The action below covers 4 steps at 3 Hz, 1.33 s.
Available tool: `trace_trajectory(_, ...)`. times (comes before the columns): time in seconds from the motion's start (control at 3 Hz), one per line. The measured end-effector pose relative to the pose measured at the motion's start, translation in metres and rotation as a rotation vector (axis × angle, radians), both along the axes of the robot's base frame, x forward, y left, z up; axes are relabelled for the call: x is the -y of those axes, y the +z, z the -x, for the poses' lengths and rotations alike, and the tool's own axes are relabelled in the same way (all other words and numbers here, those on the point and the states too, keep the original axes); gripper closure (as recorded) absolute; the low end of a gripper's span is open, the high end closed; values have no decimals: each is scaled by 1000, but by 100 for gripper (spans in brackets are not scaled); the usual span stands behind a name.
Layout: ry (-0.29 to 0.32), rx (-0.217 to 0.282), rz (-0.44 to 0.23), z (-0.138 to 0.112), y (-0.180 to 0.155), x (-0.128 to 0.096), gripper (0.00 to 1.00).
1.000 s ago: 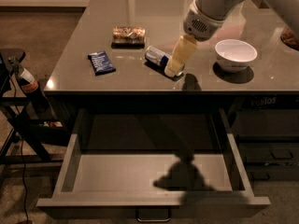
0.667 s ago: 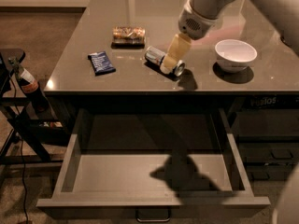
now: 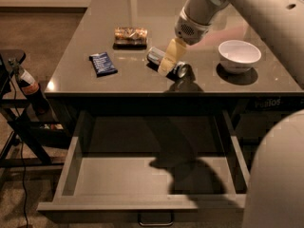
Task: Place redbull can into top drawer
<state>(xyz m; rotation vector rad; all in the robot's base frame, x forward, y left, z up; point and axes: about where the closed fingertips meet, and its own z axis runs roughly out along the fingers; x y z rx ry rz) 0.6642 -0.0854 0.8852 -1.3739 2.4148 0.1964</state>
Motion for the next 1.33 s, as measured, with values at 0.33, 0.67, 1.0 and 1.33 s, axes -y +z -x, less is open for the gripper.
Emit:
trace_trajectory(0.33,-11,-23,3,-11,-12,-2,0)
trace_trajectory(0.67,-17,-43,8,-19,-22,-2,0)
trace_trajectory(1.0,-22,-61,12,-24,-32,-3,0)
trace_trajectory(1.33,-28,-70,11,-26,-37,-1,0)
